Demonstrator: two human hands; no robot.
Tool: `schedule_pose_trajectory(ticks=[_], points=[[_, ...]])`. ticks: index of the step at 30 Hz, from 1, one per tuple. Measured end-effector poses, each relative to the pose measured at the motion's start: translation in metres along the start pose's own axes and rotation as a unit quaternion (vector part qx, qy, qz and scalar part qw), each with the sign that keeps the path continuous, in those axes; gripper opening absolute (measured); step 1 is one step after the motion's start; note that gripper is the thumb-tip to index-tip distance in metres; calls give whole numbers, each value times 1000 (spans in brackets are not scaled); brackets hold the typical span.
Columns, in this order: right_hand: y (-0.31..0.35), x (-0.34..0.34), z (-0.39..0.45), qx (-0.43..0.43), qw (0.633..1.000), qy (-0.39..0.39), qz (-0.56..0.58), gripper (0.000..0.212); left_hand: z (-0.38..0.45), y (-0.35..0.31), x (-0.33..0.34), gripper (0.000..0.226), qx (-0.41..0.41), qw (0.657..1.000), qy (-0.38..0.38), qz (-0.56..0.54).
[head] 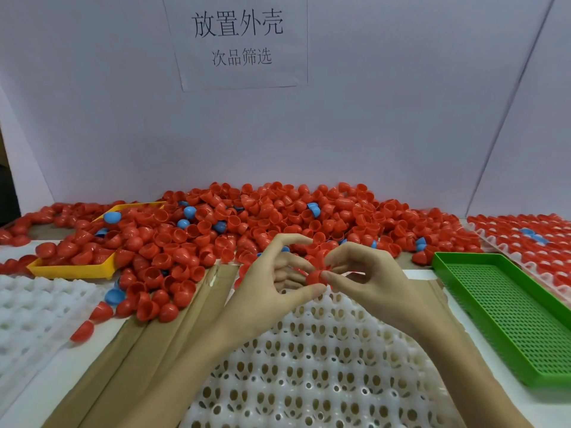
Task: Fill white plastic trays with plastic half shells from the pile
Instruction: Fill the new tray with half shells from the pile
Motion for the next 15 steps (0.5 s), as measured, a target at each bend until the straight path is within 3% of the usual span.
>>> schedule_pose_trajectory(ticks=[6,10,15], points=[[-15,-16,1,-15,991,-31,-132,16,2,1,-2,44,17,997,-50,57],[-37,-53,-2,54,974,-76,-205,17,12,13,-33,19,-6,981,-167,102],[-49,-47,-4,75,969,-44,-233,14,18,41,-59,9,-49,946,-266,176]])
Point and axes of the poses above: each hand's wrist, its own z-axis towards the middle knuckle, its own x-axis out of the palm, y = z × x, the point moved 1 cm from there along z, towards the middle knuckle, and after that the axes turned 6 degrees about -x, right-handed, at the moved point
